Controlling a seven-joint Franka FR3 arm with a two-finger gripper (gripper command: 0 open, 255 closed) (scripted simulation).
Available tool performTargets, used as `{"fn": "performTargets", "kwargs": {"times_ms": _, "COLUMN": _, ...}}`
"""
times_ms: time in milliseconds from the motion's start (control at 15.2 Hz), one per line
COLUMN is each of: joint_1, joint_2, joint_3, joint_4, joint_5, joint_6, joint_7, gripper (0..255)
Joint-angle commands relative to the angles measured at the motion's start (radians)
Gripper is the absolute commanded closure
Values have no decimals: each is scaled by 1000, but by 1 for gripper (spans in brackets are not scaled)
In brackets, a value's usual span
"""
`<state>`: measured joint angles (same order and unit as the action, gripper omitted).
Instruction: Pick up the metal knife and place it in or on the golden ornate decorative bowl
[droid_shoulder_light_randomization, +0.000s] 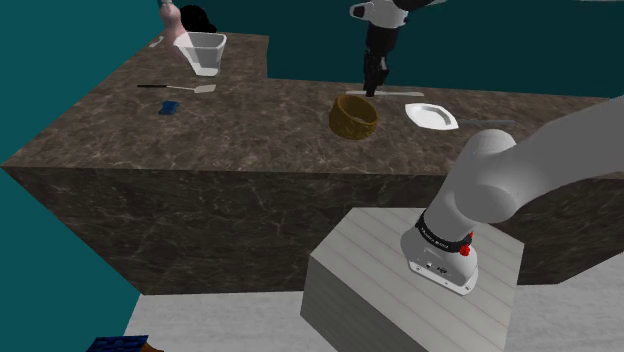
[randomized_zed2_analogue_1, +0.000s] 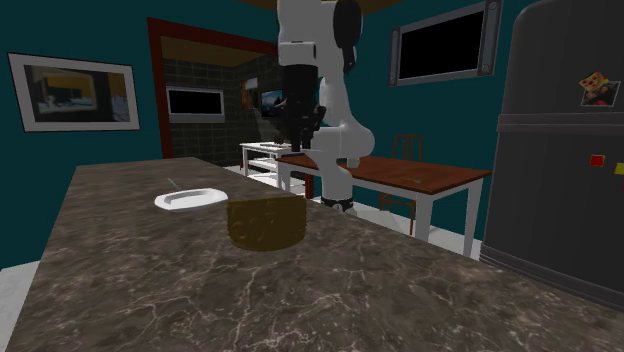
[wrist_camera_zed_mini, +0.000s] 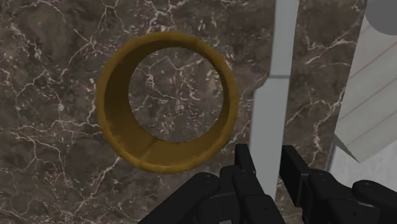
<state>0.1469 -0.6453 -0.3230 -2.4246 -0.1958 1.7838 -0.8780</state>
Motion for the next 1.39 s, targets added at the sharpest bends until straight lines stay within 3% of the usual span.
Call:
{"fn": "performTargets", "kwargs": {"times_ms": 0, "joint_1": 17, "joint_2": 94, "joint_3": -21, "joint_4": 71, "joint_5": 12, "joint_6": 25, "joint_7": -17, "gripper": 255}}
{"fn": "performTargets", "kwargs": {"times_ms": 396, "joint_1": 52, "joint_2": 350, "joint_3": -90, "joint_4": 300, "joint_5": 73, "joint_6": 51, "joint_7": -95, "gripper": 255}}
{"fn": "performTargets", "kwargs": {"times_ms": 1320, "joint_1": 48, "joint_2": 392, "joint_3": -110, "joint_4": 148, "joint_5": 76, "joint_6": 243, "joint_7": -102, "gripper": 255}}
